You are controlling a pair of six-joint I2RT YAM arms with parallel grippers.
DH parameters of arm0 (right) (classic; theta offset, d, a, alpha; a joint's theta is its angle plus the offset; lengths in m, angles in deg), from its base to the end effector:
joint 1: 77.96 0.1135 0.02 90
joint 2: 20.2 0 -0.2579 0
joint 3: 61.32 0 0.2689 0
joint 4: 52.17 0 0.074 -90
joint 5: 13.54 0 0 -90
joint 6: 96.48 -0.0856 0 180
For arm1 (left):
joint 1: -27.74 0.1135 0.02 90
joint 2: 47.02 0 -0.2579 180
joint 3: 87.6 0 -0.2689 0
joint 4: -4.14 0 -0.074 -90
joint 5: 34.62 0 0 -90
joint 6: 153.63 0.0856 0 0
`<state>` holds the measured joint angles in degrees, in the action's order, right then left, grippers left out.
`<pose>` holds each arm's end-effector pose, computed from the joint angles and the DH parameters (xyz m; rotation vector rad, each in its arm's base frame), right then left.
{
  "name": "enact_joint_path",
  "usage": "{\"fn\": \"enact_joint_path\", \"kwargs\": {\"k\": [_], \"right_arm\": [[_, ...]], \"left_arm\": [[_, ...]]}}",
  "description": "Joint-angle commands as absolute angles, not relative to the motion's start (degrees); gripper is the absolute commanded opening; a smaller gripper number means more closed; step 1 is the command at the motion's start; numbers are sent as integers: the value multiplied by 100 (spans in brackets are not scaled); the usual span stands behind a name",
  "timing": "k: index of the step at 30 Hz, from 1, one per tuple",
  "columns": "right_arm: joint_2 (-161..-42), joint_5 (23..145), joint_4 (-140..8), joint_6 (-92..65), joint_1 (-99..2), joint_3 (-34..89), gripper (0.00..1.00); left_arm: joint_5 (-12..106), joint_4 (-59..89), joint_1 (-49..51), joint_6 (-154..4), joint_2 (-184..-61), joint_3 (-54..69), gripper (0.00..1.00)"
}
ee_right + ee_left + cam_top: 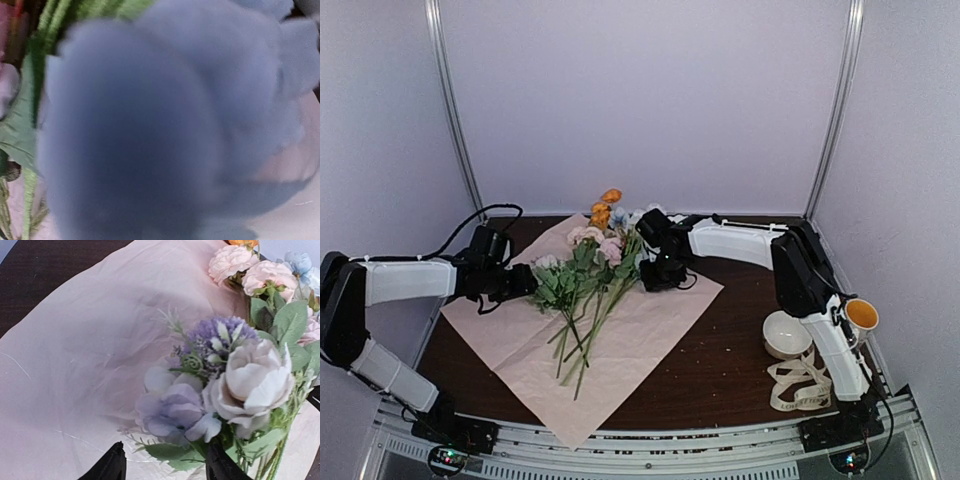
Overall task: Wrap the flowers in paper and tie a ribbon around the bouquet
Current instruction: Adjust the fake flower on the flattened wrapping paper.
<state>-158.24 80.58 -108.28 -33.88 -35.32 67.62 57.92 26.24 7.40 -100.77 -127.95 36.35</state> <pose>0.3961 0.3731 0.0987 -0.3926 2.7679 0.4349 0.3127 -0.1119 0.1384 -0.3762 2.4020 -0.4135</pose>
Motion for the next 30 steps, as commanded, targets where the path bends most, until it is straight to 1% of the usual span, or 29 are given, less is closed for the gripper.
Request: {"fn": "enact_joint_path", "kwargs": {"k": [1,4,7,11,13,18,23,27,30], "right_arm": [[-16029,8308,-10766,-3489,-3477,7317,33],[-16297,8493,-10834,-3528,-3471,7817,33],[-16633,9010,-10905,-3724,-3457,8372,33],[-16761,9671,-10798,-3928,-3443,8618,33],[-16472,9641,-10841,-3831,-3446,8440,33],[-15323,9627,-10649,-3492,-3515,7431,34],[-14562,9959,-11066,-2781,-3521,7376,40],[-14501,9450,-11679,-2165,-3560,7809,44],[-14777,8882,-11732,-1946,-3636,8204,43]], "left_arm": [[5602,2409,931,-9753,-13141,3634,57],[5526,2295,1015,-9730,-13311,3655,57],[5511,2335,1017,-9656,-13435,3596,56],[5489,2463,1025,-9580,-13311,3532,56],[5523,2604,1030,-9477,-13142,3484,56],[5513,2897,1027,-9288,-12912,3368,56],[5353,2990,1026,-9363,-12906,3270,57],[5271,3125,1028,-9348,-12861,3073,58],[5248,3215,1030,-9247,-12976,2858,60]]}}
